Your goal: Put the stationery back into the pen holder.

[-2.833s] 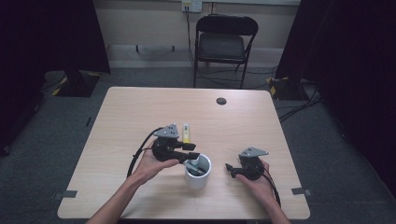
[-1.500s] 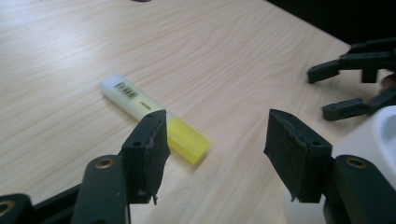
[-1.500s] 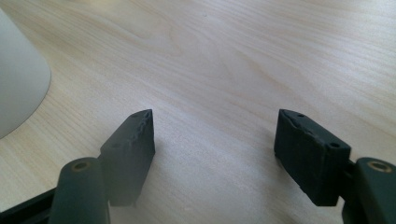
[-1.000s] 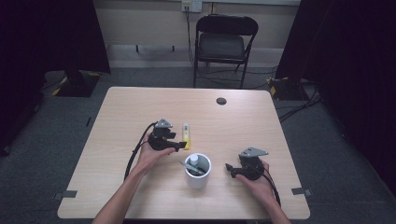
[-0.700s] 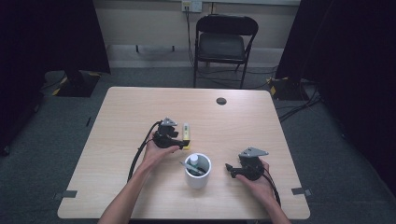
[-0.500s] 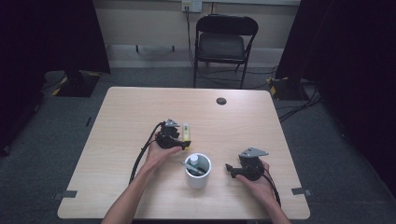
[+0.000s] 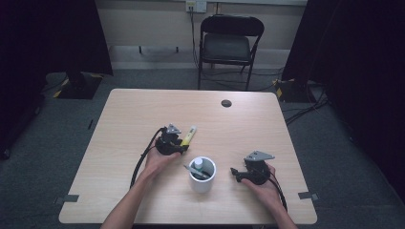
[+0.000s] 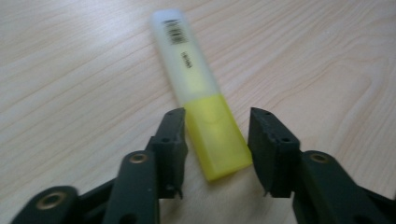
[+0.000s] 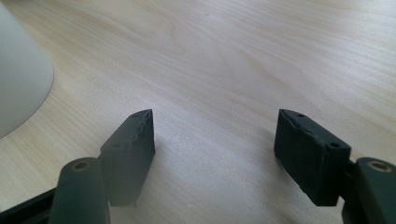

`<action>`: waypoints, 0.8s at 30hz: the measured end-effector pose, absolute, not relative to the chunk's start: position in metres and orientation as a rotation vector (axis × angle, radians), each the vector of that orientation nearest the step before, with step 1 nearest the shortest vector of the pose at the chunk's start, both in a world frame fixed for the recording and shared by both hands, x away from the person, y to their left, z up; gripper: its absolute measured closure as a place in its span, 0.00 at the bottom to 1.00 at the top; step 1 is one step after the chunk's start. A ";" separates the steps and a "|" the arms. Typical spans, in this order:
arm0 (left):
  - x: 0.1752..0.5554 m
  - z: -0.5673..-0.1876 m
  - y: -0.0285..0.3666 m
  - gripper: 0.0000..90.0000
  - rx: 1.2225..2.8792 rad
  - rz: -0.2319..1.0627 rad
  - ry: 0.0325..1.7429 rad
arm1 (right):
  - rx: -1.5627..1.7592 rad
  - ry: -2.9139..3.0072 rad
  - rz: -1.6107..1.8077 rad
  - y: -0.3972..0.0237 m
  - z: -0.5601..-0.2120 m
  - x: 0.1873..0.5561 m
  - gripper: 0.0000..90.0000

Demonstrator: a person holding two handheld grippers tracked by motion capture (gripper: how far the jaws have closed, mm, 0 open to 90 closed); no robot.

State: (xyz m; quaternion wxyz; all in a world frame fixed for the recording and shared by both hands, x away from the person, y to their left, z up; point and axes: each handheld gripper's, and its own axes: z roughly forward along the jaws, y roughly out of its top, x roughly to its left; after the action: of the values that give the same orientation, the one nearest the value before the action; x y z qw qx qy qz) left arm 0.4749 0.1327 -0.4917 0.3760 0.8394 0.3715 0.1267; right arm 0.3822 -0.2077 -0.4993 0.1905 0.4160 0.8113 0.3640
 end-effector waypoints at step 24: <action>0.449 -0.490 0.165 0.74 2.188 0.256 0.895 | 1.169 2.280 1.025 -0.208 -0.499 0.383 0.31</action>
State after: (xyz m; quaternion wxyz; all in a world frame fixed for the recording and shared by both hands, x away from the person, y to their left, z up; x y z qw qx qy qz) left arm 0.4490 0.1650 -0.4897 0.3725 0.8539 0.3494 0.1001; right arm 0.3826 -0.2075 -0.4993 0.1897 0.4158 0.8112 0.3647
